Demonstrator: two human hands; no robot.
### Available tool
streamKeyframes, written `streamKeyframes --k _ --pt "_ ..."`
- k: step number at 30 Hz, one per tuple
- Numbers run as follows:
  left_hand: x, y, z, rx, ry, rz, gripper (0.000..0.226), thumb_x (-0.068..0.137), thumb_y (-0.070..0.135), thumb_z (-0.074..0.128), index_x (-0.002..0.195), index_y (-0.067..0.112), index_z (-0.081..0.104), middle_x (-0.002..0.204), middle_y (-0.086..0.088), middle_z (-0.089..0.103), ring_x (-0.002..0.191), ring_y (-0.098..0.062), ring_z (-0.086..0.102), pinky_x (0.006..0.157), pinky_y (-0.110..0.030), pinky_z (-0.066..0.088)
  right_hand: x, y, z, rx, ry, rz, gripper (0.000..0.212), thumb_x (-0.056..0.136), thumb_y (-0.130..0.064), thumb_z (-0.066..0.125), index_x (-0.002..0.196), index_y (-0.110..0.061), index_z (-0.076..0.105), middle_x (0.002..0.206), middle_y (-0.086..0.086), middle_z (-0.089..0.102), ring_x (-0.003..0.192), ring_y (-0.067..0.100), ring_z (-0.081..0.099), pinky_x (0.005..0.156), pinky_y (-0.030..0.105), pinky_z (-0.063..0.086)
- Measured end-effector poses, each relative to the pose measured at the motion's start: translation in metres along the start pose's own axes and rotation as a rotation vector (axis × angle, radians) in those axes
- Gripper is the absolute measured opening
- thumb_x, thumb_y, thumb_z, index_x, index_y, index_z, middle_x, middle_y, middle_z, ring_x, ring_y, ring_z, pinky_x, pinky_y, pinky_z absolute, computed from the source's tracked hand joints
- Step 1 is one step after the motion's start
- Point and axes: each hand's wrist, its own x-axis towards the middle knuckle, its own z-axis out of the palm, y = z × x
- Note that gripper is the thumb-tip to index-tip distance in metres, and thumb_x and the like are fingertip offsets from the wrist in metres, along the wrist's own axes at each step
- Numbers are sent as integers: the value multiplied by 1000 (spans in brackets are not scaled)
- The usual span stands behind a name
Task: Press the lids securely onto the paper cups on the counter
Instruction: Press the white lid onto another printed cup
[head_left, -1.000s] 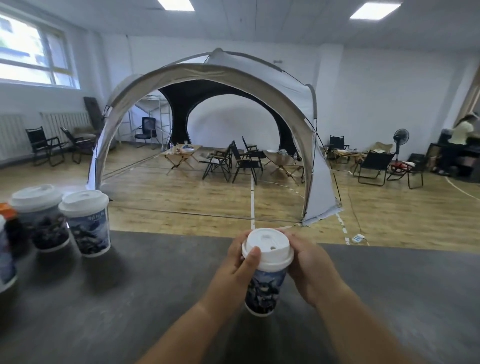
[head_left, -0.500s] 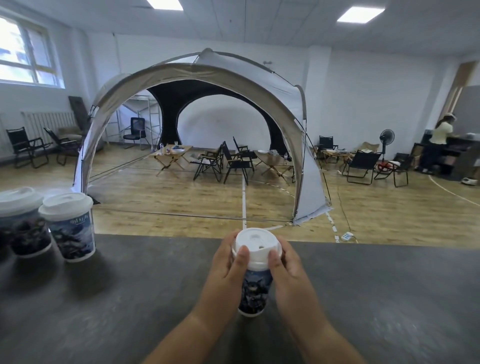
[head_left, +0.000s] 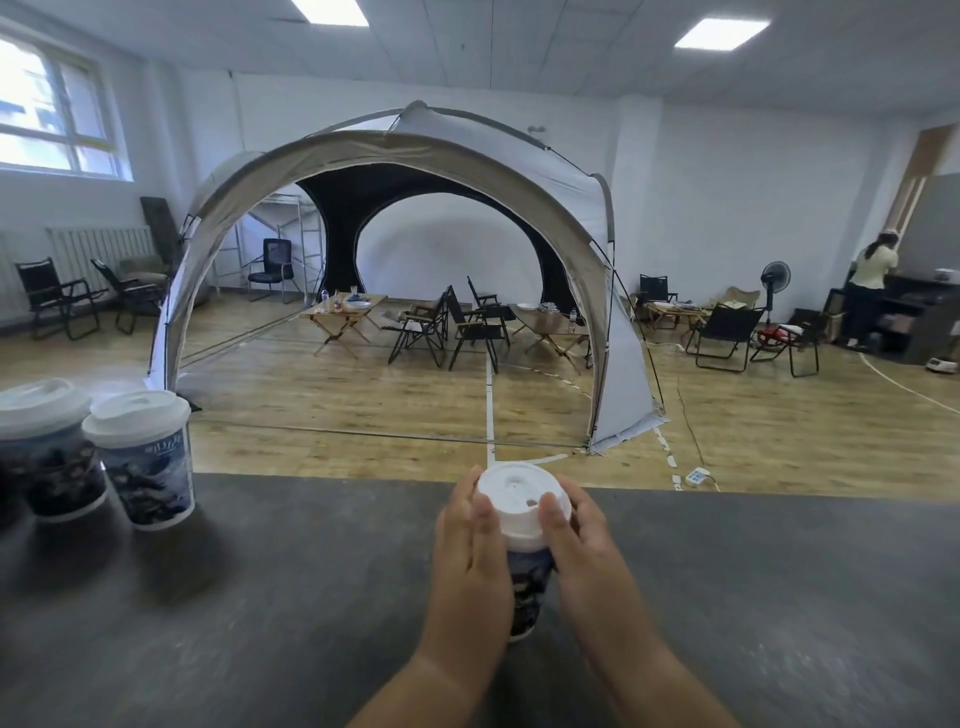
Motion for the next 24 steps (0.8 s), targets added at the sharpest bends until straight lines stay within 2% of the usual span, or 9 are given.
streamKeyframes --k 3,4,6,8,10,12,16,20,24 --pt "10 6 -5 -6 39 -39 31 103 38 34 133 36 40 122 13 53 111 -2 53 85 -10 42 4 1 -1 23 0 34 32 99 -33 52 131 -28 56 119 -6 69 105 8 68 86 29 56" --pt "14 7 -7 16 42 -41 28 103 33 35 130 35 41 114 17 54 104 0 54 78 -8 43 5 1 -2 24 -6 43 31 99 -32 52 130 -27 56 118 -4 70 103 9 69 84 29 56" --pt "21 9 -11 29 68 -47 25 102 32 40 126 31 45 105 15 58 98 0 57 77 -16 46 8 0 -3 30 -16 49 30 100 -28 51 129 -24 57 117 -1 70 100 9 70 77 25 56" --pt "27 9 -14 40 85 -55 24 101 30 45 124 28 49 101 4 63 97 -10 61 78 -24 48 11 -2 -3 25 -23 47 28 101 -25 49 129 -23 56 114 -2 69 96 8 69 71 19 54" --pt "29 10 -15 55 79 -69 19 100 28 47 119 30 50 99 -1 63 96 -12 61 71 -23 46 14 -3 -4 4 -32 46 27 102 -22 46 127 -23 55 112 -3 67 95 6 67 67 16 52" --pt "31 12 -17 67 74 -61 18 99 25 48 116 30 51 98 -2 64 94 -12 62 70 -23 45 17 -3 -5 -4 -38 58 26 102 -21 45 126 -23 55 110 -2 67 95 8 66 68 19 51" --pt "43 19 -19 66 38 -83 13 99 22 48 104 24 59 93 3 64 85 -8 59 62 -15 43 23 -8 -9 -45 -96 102 27 101 -17 42 122 -21 60 108 1 69 89 7 68 63 17 51" --pt "65 23 -21 76 -130 -209 16 98 22 50 110 21 61 105 3 65 92 -7 58 70 -20 43 33 -16 -16 -150 -182 95 34 99 -10 37 116 -20 65 105 1 73 93 11 68 75 22 54" --pt "77 27 -23 37 -295 -266 21 100 26 49 116 19 61 107 -4 68 98 -16 63 83 -26 50 34 -24 -17 -245 -250 93 42 100 -9 32 113 -22 70 109 -1 75 101 12 69 90 29 53"
